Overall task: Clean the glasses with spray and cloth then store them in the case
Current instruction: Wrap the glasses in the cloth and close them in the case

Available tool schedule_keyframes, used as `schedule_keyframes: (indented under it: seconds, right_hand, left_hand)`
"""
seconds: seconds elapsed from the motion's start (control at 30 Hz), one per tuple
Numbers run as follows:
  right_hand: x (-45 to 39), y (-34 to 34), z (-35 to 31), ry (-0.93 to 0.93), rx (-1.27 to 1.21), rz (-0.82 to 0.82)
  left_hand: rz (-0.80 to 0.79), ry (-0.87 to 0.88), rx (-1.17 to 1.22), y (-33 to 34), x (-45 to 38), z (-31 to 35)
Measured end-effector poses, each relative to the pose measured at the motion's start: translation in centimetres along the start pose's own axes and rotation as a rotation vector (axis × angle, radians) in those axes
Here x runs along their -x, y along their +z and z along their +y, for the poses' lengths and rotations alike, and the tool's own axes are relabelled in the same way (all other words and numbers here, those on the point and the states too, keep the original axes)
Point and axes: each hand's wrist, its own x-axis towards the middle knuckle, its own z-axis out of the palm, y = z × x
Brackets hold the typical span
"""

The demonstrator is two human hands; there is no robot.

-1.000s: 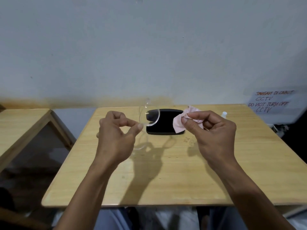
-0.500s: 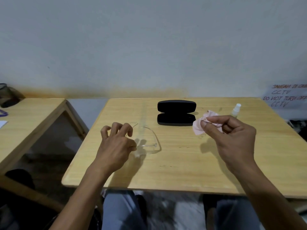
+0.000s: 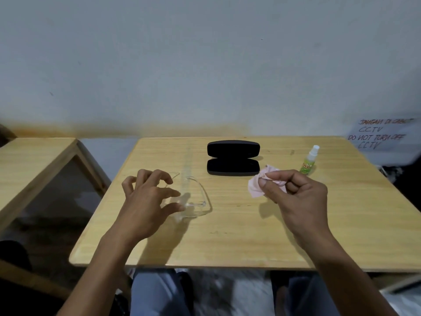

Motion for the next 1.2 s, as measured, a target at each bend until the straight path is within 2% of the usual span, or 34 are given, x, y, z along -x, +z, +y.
schedule_keyframes:
  seconds: [0.2, 0.33, 0.43, 0.57, 0.67, 0.8, 0.87, 0.97, 1.1, 1.2]
  right_hand:
    - [0.7, 0.4, -1.1, 0.125, -0.11, -0.115]
    - [1.2, 0.2, -1.7, 0.197, -0.173, -0.164]
    - [1.2, 0.1, -1.9, 0.204, -0.164, -0.159]
    - [1.1, -0.1, -2.0, 0.217, -0.141, -0.167]
    - [1.2, -0.3, -2.1, 0.221, -0.132, -0.178]
    - [1.3, -0.5, -2.0, 0.241, -0.109, -0.19]
    - [1.2, -0.8, -2.2, 0.256, -0.069, -0.231]
    - [0.9, -1.6, -2.6, 0.262, 0.044, -0.294]
    - [0.4, -2.1, -2.8, 0.01, 0.36, -0.274]
    - [0.1, -1.2, -3.3, -0.156, 0.552, -0.341]
  left_hand:
    - [0.139, -0.065, 0.563, -1.0, -0.5, 6.6]
    - [0.125, -0.105, 0.755, -0.9, -1.1, 10.5]
    - [0.238, 0.006, 0.747, -0.4, -1.2, 12.1]
    - [0.452, 0.041, 0.665, -0.1, -1.2, 13.1]
    - [0.505, 0.086, 0.614, -0.1, -1.3, 13.2]
    - [0.491, 0.128, 0.601, -0.3, -1.4, 13.2]
    - [0.422, 0.036, 0.702, -0.9, -1.7, 13.3]
    - [0.23, -0.182, 0.995, -2.2, -2.4, 13.6]
    - [0.146, -0.263, 1.06, -3.8, -3.0, 13.6]
    - [0.113, -0.253, 1.051, -4.8, -3.1, 13.8]
